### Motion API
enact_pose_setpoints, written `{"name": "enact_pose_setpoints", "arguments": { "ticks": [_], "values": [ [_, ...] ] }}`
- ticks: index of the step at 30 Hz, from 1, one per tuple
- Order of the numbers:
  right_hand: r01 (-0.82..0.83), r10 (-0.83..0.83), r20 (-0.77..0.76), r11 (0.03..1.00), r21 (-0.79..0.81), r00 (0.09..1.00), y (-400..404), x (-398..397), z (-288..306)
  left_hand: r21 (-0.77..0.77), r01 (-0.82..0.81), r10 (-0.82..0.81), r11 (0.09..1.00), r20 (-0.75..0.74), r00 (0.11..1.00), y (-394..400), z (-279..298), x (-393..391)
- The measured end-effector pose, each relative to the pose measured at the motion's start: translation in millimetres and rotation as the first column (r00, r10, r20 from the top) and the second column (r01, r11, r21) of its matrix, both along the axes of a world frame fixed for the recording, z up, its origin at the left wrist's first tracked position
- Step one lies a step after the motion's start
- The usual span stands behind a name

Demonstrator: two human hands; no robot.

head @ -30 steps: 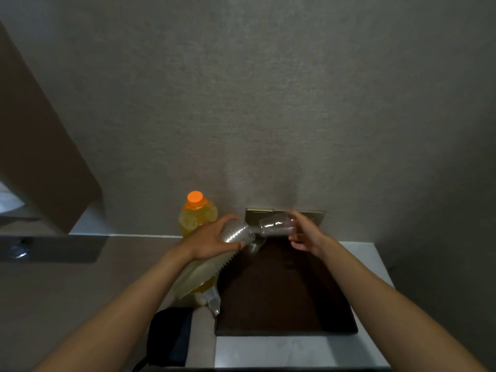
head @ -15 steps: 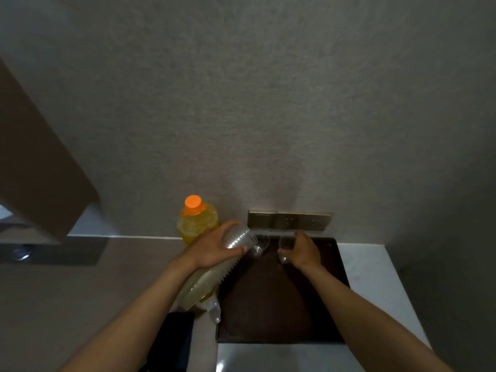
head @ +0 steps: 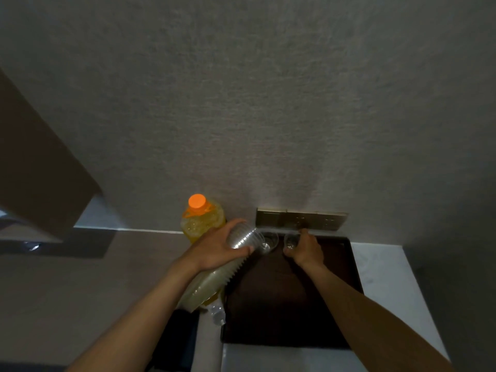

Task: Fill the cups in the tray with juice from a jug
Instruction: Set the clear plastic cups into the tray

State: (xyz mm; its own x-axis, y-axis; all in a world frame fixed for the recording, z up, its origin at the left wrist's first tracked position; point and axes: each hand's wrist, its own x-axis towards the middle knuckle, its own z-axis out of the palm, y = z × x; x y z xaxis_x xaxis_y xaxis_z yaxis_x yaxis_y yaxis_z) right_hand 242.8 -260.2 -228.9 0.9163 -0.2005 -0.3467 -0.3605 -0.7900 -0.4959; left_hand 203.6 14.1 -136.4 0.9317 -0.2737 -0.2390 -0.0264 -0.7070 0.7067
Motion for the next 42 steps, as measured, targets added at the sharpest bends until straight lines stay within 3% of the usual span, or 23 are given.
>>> {"name": "enact_pose_setpoints", "arguments": {
  "ticks": [7,14,23,25,27,31,36,42],
  "values": [
    [0.017,-0.018,0.013,0.998,0.065,1.000,0,2,-2,0.010,0.027,-0.027,1.000,-0.022,0.999,0,2,-3],
    [0.032,-0.025,-0.071,0.995,0.090,0.997,-8,4,3,0.015,0.031,-0.031,0.999,-0.021,0.999,-3,8,-6],
    [-0.015,0.016,0.010,0.997,-0.079,1.000,-14,0,43,0.066,0.064,-0.064,0.996,0.010,0.998,-11,12,-9],
    [-0.032,0.032,0.017,0.999,0.005,0.999,-8,3,54,0.070,0.068,-0.069,0.995,0.012,0.998,-13,14,-11],
    [-0.047,0.043,0.026,0.979,0.196,0.999,3,3,65,0.066,0.072,-0.073,0.995,0.016,0.997,-14,15,-13],
    [-0.112,0.126,0.007,0.852,0.511,0.992,26,-5,102,0.054,0.078,-0.079,0.996,0.029,0.996,-16,19,-16],
    [-0.224,0.334,-0.104,0.802,0.554,0.937,37,-14,142,0.061,0.097,-0.100,0.993,0.048,0.994,-13,29,-21],
    [-0.269,0.398,-0.135,0.797,0.541,0.907,46,-21,153,0.022,0.102,-0.103,0.995,0.078,0.992,-8,32,-25]
  ]
}}
